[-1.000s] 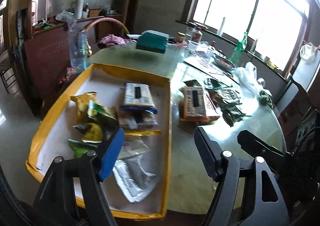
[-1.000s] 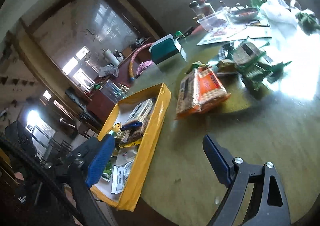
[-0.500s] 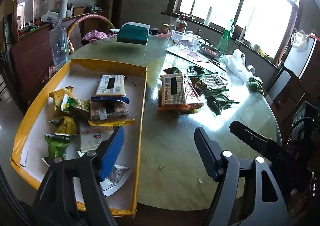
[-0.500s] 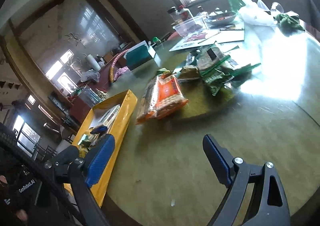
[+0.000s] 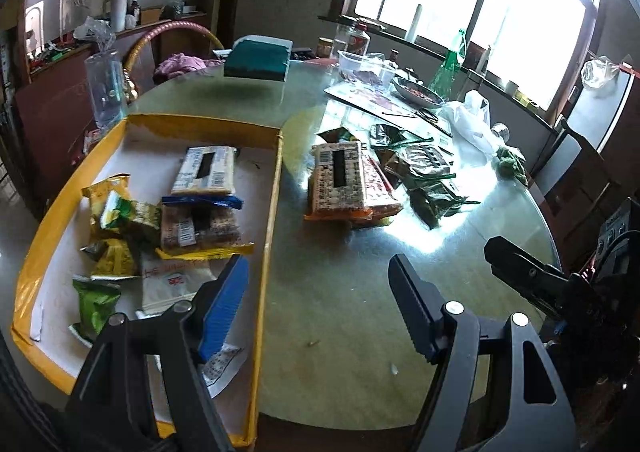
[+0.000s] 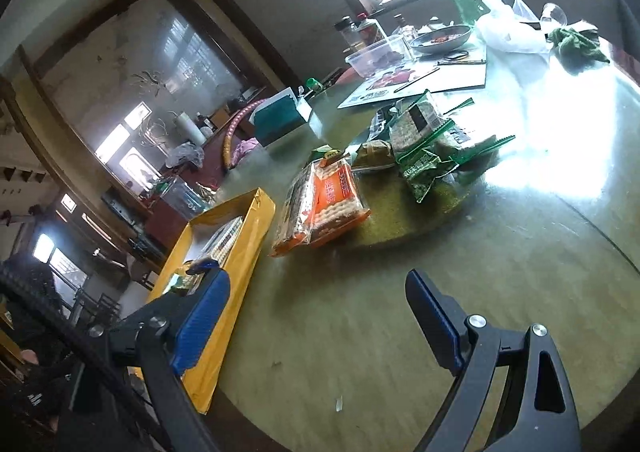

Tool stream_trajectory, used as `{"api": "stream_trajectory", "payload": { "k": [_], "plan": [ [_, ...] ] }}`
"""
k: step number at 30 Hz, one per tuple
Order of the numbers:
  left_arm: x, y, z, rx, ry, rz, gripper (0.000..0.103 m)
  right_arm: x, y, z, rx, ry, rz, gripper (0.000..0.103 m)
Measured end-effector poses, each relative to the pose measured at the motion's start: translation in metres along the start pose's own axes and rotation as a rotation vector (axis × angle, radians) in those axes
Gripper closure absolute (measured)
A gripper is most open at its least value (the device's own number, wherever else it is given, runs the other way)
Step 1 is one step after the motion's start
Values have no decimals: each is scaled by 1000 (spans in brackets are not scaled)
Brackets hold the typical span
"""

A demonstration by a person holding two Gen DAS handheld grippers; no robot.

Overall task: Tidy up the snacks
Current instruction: 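Return both tools to the snack pile, then grasp a green pea packet with the right tool while the left tool grasps a cracker pack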

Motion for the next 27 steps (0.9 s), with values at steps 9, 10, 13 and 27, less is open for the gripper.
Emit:
{"api": "stream_trajectory", "payload": {
  "k": [9, 10, 13, 27],
  "plan": [
    [-9, -19, -38, 54, 58, 24, 30, -19, -30, -14, 55, 22, 15, 14],
    [-9, -20, -42, 62, 55, 25, 30, -22, -35, -17, 57, 33, 30, 14],
    [-12, -23, -53, 78, 55, 26, 30, -29, -48, -32, 90, 34, 39, 18],
    [-6, -26, -66, 77, 25, -5, 30, -55, -64, -122, 192, 222, 210, 47]
  ]
}}
Point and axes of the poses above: each gripper's, at about its wrist camera, not at the fingertips, and z roughly against the way its jaws point, x to its left, y to its underside, the point moved 5 cm from there along -z, roughly the way its jaws point, and after that the axes turned 12 degrees about -x, right-handed, at the moved point
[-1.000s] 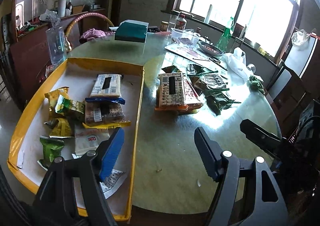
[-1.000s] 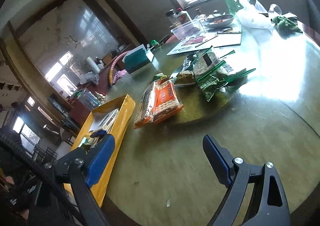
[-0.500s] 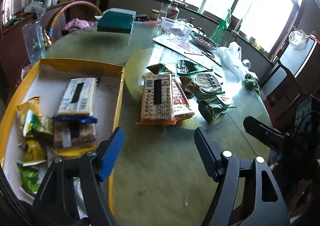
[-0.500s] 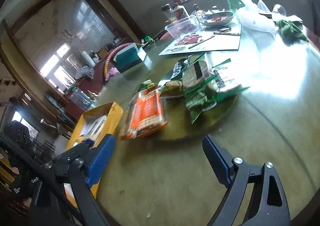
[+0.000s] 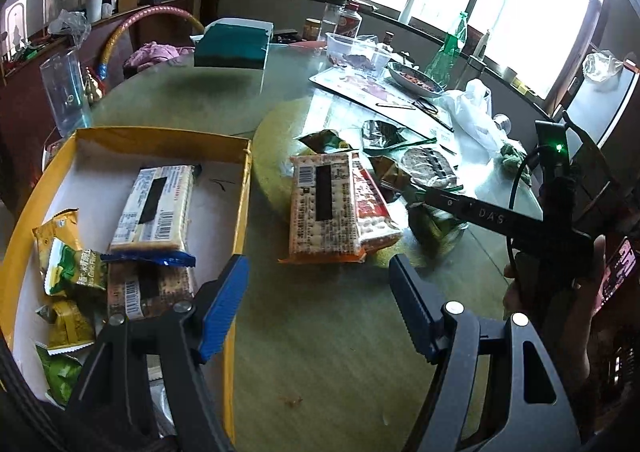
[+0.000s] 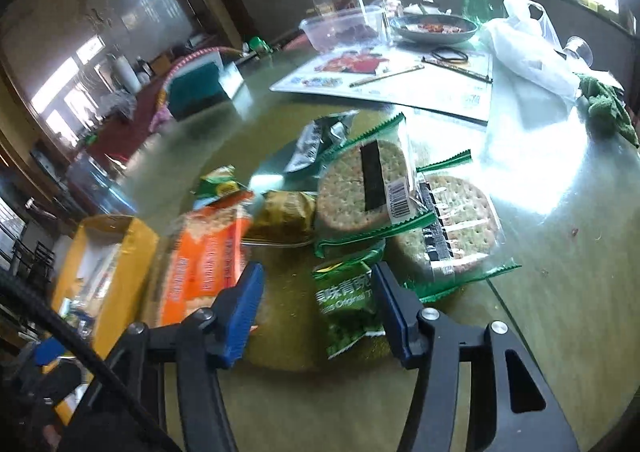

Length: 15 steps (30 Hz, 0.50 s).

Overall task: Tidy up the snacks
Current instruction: 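Grasp a green pea packet with the right tool while the left tool grasps a cracker pack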

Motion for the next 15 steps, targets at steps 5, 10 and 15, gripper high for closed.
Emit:
{"api": "stream_trajectory", "payload": {
  "k": [5, 10, 15],
  "plan": [
    [0, -7, -10, 11, 3, 12, 30, -4, 15, -9, 51, 10, 12, 66],
    [-3, -12, -36, 59, -13, 18, 30, -5, 29, 10, 48, 11, 6, 67],
    [-14, -21, -65, 82, -52, -61, 30, -3, 56, 37, 70, -16, -33, 67]
  ]
}}
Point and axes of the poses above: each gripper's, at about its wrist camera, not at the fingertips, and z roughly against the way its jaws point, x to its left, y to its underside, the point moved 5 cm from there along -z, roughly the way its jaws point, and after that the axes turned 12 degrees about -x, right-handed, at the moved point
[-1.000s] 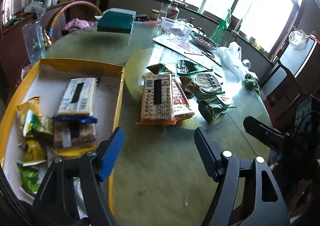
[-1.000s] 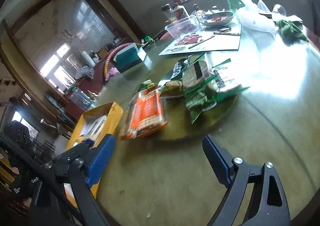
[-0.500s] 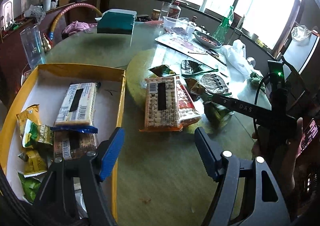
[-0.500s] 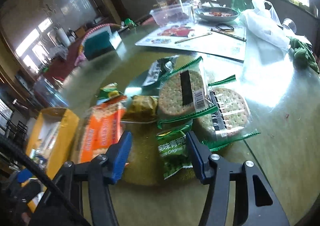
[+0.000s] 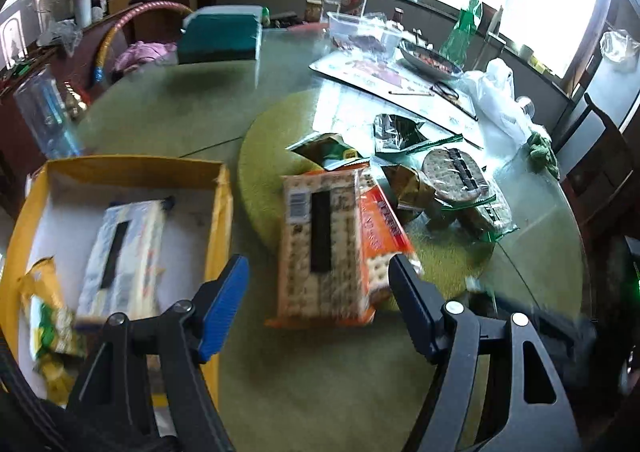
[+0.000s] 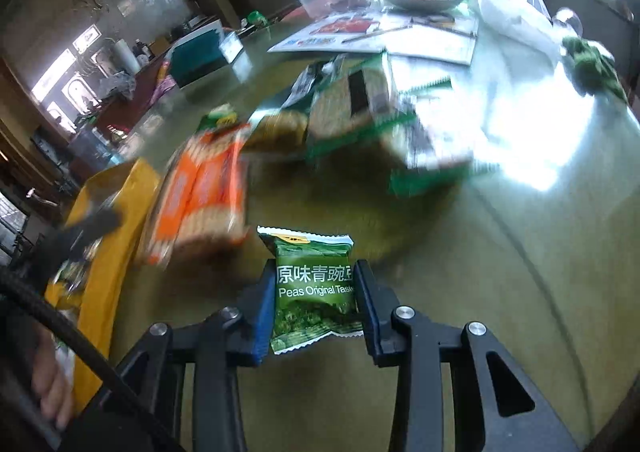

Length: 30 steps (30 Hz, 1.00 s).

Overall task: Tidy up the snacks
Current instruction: 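Grasp a green pea packet with the right tool while the left tool grasps a cracker pack, then carry both packets over the yellow tray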

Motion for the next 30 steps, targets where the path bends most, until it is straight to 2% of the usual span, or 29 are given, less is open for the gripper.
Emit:
{"api": "stream_trajectory", "payload": {
  "k": [5, 8, 10, 11, 12, 16, 19, 25, 28, 30],
  "plan": [
    [-4, 0, -28, 102, 45, 22, 30, 6, 29, 21, -15, -16, -27, 67],
    [-2, 1, -37, 103, 18, 22, 31, 5, 35, 28, -38, -15, -64, 66],
    [0, 4, -43, 123, 15, 22, 36, 8, 38, 29, -44, -18, -68, 66],
    [1, 7, -47, 140, 5, 21, 45, 9, 40, 30, -44, -19, -67, 66],
    [2, 7, -48, 137, -9, 13, 48, 10, 41, 31, -43, -20, -62, 66],
    [3, 12, -41, 145, -17, 0, 49, 11, 45, 34, -45, -23, -58, 66],
    [7, 22, -17, 121, -70, -7, 49, 11, 46, 35, -47, -19, -57, 66],
    [0, 69, 50, 44, -20, -22, 49, 12, 54, 41, -55, -21, -35, 66],
    [1, 95, 77, 2, 27, -12, 49, 16, 57, 43, -58, 5, -4, 66],
    [1, 110, 91, -34, 13, -28, 49, 18, 59, 43, -63, 25, 17, 66]
  ]
}}
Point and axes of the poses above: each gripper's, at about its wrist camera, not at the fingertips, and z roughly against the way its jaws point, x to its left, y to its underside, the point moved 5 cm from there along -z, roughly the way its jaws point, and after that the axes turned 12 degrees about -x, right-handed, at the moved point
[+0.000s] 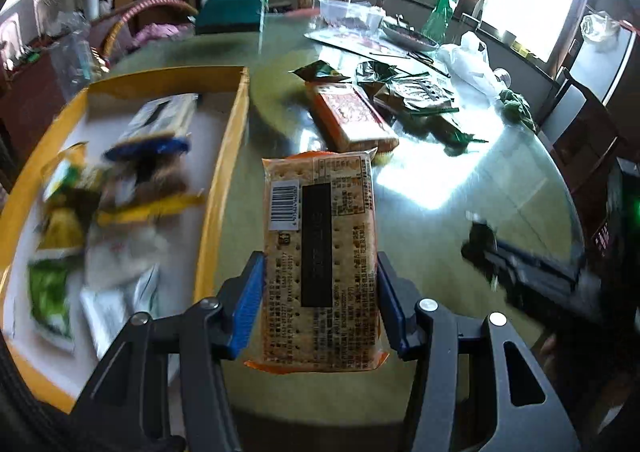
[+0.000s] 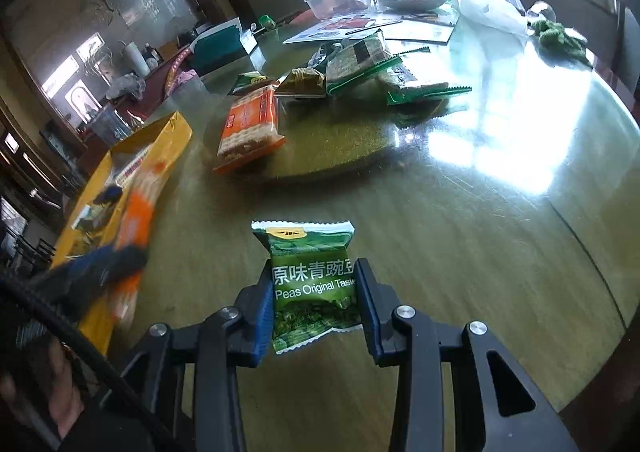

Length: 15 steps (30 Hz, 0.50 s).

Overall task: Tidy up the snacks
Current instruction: 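Carry both packets over the yellow tray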

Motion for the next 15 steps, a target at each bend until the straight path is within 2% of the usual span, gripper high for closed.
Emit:
{"api": "stream_trajectory", "payload": {
  "k": [2, 5, 8, 11, 15],
  "plan": [
    [-2, 8, 4, 5, 6, -11, 49, 5, 2, 0, -5, 27, 31, 66],
    [-5, 13, 5, 34, 54, 0, 49, 11, 4, 0, -5, 32, 44, 66],
    [-10, 11, 10, 13, 70, -5, 49, 17, 6, 0, -8, 8, 29, 66],
    [-11, 10, 15, 3, 86, -3, 49, 25, 11, 2, -20, 24, 43, 67],
    [-5, 7, 21, -13, 95, 13, 49, 35, 14, 1, -17, -49, 2, 67]
  ]
}}
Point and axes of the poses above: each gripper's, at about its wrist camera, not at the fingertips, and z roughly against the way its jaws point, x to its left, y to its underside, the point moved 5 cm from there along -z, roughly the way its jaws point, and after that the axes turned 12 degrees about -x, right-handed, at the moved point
